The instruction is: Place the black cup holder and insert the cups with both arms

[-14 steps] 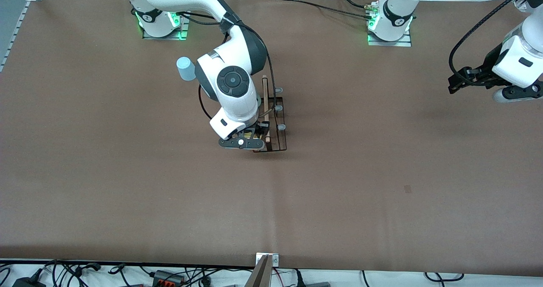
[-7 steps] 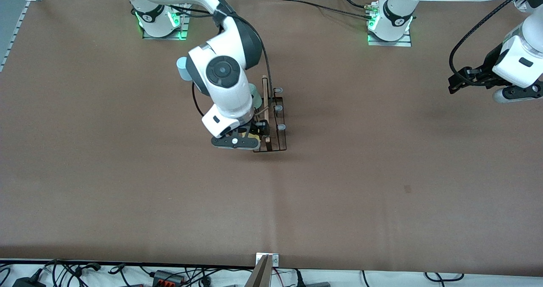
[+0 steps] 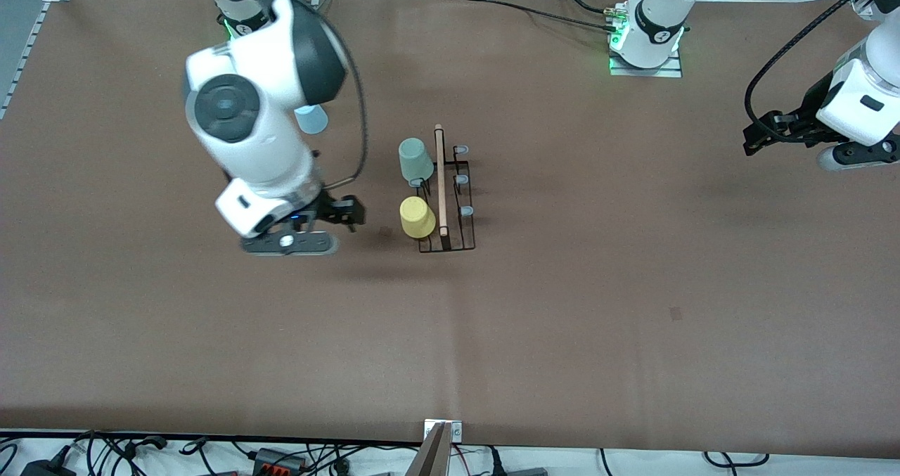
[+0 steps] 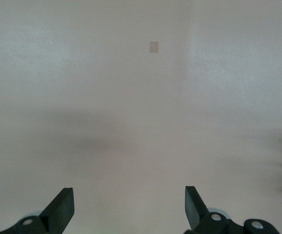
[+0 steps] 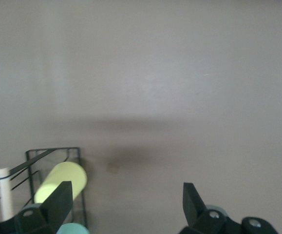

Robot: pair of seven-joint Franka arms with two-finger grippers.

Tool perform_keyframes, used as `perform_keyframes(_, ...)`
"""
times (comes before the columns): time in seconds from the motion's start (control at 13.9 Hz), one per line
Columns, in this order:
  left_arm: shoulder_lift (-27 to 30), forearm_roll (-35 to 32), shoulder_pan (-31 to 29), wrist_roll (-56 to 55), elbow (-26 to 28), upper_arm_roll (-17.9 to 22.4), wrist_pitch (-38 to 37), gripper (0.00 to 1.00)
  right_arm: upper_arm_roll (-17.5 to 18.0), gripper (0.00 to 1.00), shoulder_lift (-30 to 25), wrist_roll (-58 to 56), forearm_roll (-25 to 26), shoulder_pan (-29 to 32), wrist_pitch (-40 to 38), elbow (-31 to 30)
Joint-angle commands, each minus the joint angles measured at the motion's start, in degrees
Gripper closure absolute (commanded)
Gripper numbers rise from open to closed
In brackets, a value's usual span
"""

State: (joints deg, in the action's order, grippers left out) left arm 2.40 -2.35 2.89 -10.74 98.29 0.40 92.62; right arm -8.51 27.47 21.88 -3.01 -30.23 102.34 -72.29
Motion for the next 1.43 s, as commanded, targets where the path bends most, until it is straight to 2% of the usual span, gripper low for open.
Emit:
perform_keyframes(0.0,0.06,-0.11,-0.17,0.37,-0.64,-0.05,-0.87,0.00,0.42,0.00,-2.16,-4.37,0.46,4.82,-4.33,-0.48)
perform_keyframes(0.14,0.06,-0.11,-0.17,0.46,-0.64,-0.05,-0.87,0.00,2.34,0.00,-5.57,-4.30,0.29,12.70,-4.87,-1.00)
perform_keyframes(0.36,0.06,-0.11,-0.26,0.46,-0.64,-0.05,-0.87,0.00,7.88,0.00,-9.01,-9.46,0.64,23.42,-5.48,-2.06)
perform_keyframes(0.57,-0.03,-0.11,-0.26,0.46,-0.64,0.04,-0.87,0.00,8.51,0.00,-10.24,-17.98,0.46,30.65,-6.09,-2.33)
perform_keyframes(0.79,0.06,-0.11,-0.26,0.46,-0.64,0.04,-0.87,0.00,8.42,0.00,-11.55,-20.20,0.90,32.08,-10.74,-2.33)
perform_keyframes(0.86,-0.03,-0.11,-0.17,0.46,-0.64,0.04,-0.87,0.00,8.42,0.00,-13.74,-20.81,0.99,32.08,-10.76,-4.85)
perform_keyframes(1.15,0.06,-0.11,-0.17,0.46,-0.64,0.04,-0.87,0.00,8.51,0.00,-27.79,-21.00,2.82,31.90,-2.25,-25.05)
perform_keyframes(1.36,0.06,-0.11,-0.26,0.46,-0.64,-0.05,-0.87,0.00,8.51,0.00,-30.89,-23.37,3.10,31.81,-6.69,-27.20)
